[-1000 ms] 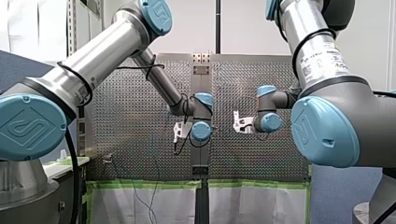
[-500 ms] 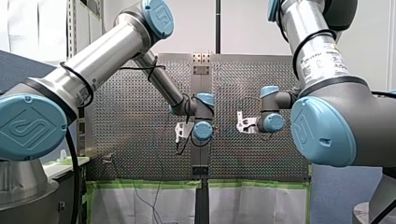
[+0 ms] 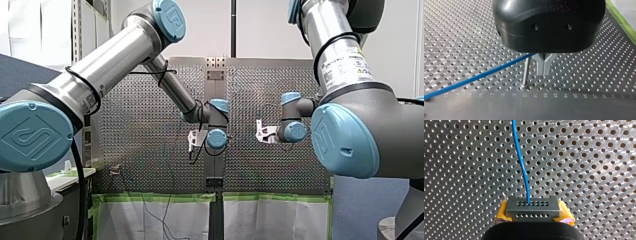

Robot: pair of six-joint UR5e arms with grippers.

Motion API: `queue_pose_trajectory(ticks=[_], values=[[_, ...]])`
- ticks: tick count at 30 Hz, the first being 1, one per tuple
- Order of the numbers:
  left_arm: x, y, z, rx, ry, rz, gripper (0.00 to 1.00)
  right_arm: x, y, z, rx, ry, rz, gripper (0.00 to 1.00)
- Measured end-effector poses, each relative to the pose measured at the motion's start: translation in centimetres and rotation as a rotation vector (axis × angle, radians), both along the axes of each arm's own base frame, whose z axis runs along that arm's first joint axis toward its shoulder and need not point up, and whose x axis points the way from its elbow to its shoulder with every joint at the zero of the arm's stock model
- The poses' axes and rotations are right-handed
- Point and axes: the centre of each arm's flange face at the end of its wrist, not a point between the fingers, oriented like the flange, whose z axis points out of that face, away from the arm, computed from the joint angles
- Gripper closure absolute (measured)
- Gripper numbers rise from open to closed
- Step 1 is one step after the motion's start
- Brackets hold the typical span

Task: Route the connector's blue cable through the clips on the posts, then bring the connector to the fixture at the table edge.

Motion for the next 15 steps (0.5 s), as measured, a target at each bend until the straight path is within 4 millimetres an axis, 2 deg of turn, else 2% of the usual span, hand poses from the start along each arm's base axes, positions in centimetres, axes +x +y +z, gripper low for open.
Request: queue_pose_trajectory(ticks=[7, 15], values=[[1.1, -0.3, -1.2, 0.016, 0.026, 0.004, 1.0, 0.0, 0.0, 0.0, -0.001, -0.001, 0.0, 1.0], [2.9, -0.8, 0.4, 0.008, 0.02, 0.018, 1.0, 0.0, -0.1, 0.0, -0.006, -0.003, -0.001, 1.0]])
